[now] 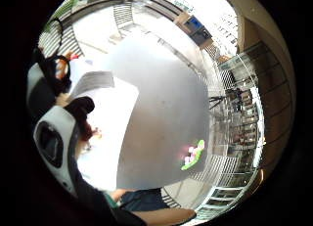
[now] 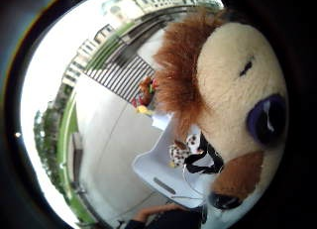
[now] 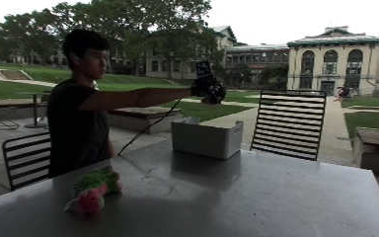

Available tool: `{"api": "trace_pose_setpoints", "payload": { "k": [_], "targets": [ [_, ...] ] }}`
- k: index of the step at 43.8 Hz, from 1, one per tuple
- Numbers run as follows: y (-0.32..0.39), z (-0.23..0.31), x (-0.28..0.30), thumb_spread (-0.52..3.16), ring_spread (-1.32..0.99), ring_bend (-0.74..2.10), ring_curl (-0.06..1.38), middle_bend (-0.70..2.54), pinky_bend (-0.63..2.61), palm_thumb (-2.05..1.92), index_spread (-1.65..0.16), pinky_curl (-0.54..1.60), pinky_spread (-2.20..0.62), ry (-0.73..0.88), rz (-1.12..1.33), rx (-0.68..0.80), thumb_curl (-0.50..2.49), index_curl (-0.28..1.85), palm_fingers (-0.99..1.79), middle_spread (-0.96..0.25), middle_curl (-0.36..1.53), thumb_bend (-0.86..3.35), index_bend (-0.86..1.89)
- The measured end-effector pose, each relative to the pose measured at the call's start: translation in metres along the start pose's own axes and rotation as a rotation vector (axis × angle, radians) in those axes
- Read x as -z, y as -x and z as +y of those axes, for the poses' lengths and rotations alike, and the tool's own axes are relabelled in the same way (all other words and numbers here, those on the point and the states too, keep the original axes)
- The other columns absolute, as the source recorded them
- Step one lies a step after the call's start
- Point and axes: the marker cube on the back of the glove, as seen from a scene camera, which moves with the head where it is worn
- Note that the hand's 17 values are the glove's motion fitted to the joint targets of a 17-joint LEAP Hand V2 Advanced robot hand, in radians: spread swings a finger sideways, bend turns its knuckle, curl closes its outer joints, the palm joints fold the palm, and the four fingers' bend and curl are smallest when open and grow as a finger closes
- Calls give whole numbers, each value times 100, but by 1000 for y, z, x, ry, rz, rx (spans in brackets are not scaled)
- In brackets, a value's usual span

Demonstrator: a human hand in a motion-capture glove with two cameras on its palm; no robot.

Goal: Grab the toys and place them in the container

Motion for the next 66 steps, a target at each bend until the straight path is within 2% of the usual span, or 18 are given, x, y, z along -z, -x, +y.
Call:
{"api": "trace_pose_setpoints", "payload": {
  "k": [7, 12, 15, 16, 17, 19, 21, 25, 26, 28, 34, 38, 47, 54, 66],
  "targets": [
    [24, -4, -20, 117, -42, 106, 40, 51, 94, 58, -36, 36, -4, 36, -50, 7, 59, -3, 102, -47, 57, 4, 10],
    [17, 0, -36, 126, -42, 107, 40, 55, 94, 50, -37, 36, -5, 142, 9, 67, 54, -3, 102, -47, 59, -1, 6],
    [12, 2, -43, 127, -39, 102, 39, 49, 107, 33, -36, 40, -5, 205, 37, 67, 47, -4, 84, -45, 58, -7, -2],
    [11, 3, -43, 123, -36, 98, 38, 38, 120, 22, -36, 43, -4, 216, 34, 66, 44, -5, 66, -41, 55, -13, -8],
    [10, 3, -43, 126, -38, 104, 41, 48, 113, 27, -36, 41, -4, 225, 26, 65, 45, -2, 79, -43, 59, -6, -1],
    [6, 5, -41, 119, -29, 88, 36, 24, 144, 7, -34, 49, -4, 250, 5, 65, 40, -4, 35, -34, 52, -14, -10],
    [0, 8, -39, 115, -24, 77, 35, 16, 164, -2, -32, 54, -3, 275, 4, 59, 38, -2, 14, -28, 51, -13, -7],
    [-12, 14, -28, 110, -17, 61, 29, 15, 183, -9, -30, 55, -3, 291, -17, 51, 35, -1, 1, -19, 47, -10, -1],
    [-16, 17, -23, 109, -15, 57, 27, 29, 129, -9, -30, 40, -2, 289, -31, 44, 35, 5, -29, -18, 50, -9, 19],
    [-28, 23, -14, 108, -12, 53, 24, 30, 117, -10, -29, 44, -1, 275, -35, 16, 33, 7, -31, -15, 49, -9, 18],
    [-61, 51, 15, 106, -7, 40, 20, 24, 89, -11, -29, 31, 0, 257, 34, -51, 30, 13, -24, -9, 47, -8, 19],
    [-75, 91, 43, 106, -5, 34, 20, 21, 83, -11, -29, 28, 2, 257, 126, -114, 28, 15, -19, -7, 45, -8, 16],
    [-182, 175, 81, 104, -2, 24, 20, 19, 78, -11, -30, 27, 4, 219, 112, -187, 24, 19, -12, -4, 44, -9, 14],
    [-248, 239, 88, 104, -1, 20, 20, 19, 76, -11, -30, 26, 5, 212, 113, -228, 22, 20, -11, -4, 43, -8, 14],
    [-358, 359, 47, 100, 1, 11, 17, 17, 70, -12, -31, 26, 7, 234, 94, -468, 20, 26, -15, -2, 40, -9, 19]
  ]
}}
